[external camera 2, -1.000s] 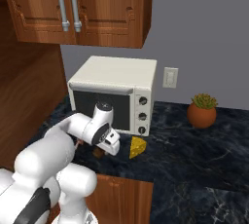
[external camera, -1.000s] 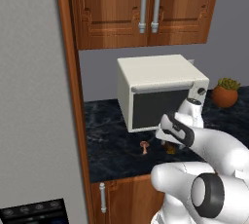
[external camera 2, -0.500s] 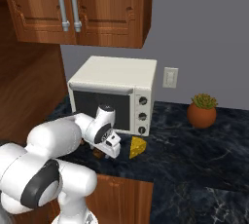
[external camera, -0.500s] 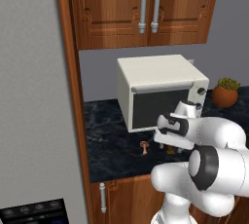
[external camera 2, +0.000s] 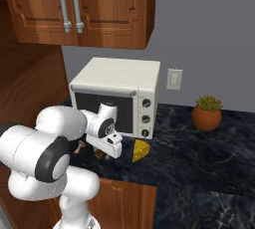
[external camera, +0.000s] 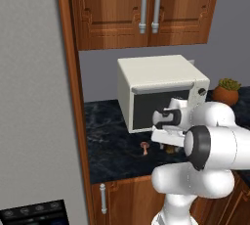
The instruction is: Place the sweet potato and mushroom inside the fridge drawer. Close the drawer after placing the vegetables.
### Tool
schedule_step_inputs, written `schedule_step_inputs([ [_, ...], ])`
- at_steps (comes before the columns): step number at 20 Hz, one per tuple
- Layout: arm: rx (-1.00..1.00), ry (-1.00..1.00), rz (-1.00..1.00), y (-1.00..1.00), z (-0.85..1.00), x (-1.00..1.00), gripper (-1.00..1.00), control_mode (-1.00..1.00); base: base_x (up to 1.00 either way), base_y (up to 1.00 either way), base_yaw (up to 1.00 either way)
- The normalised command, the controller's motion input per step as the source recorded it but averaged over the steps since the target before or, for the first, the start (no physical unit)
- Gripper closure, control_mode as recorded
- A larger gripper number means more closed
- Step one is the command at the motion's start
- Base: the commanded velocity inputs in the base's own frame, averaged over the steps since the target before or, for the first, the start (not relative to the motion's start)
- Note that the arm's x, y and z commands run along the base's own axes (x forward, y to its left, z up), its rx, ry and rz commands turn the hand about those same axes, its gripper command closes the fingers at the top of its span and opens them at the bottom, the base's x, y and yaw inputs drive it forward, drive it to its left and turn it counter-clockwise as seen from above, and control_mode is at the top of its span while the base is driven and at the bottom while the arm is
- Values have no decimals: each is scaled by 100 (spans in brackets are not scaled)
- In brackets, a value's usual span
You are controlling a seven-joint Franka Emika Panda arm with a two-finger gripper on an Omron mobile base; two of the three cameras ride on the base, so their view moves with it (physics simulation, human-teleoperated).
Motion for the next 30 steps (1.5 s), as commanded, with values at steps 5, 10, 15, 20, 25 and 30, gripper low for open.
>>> schedule_step_inputs([
  [5,0,-13,0,4,13,-42,100,-100,0,0,0],
  [10,-2,-23,0,0,88,-42,100,-100,0,0,0],
  [15,0,-18,-1,0,100,-56,100,-100,0,0,0],
  [20,0,-12,-1,8,97,-79,100,-100,0,0,0],
  [25,0,-7,0,32,40,-50,100,-100,0,0,0],
  [30,0,4,0,24,3,-3,100,-100,0,0,0],
])
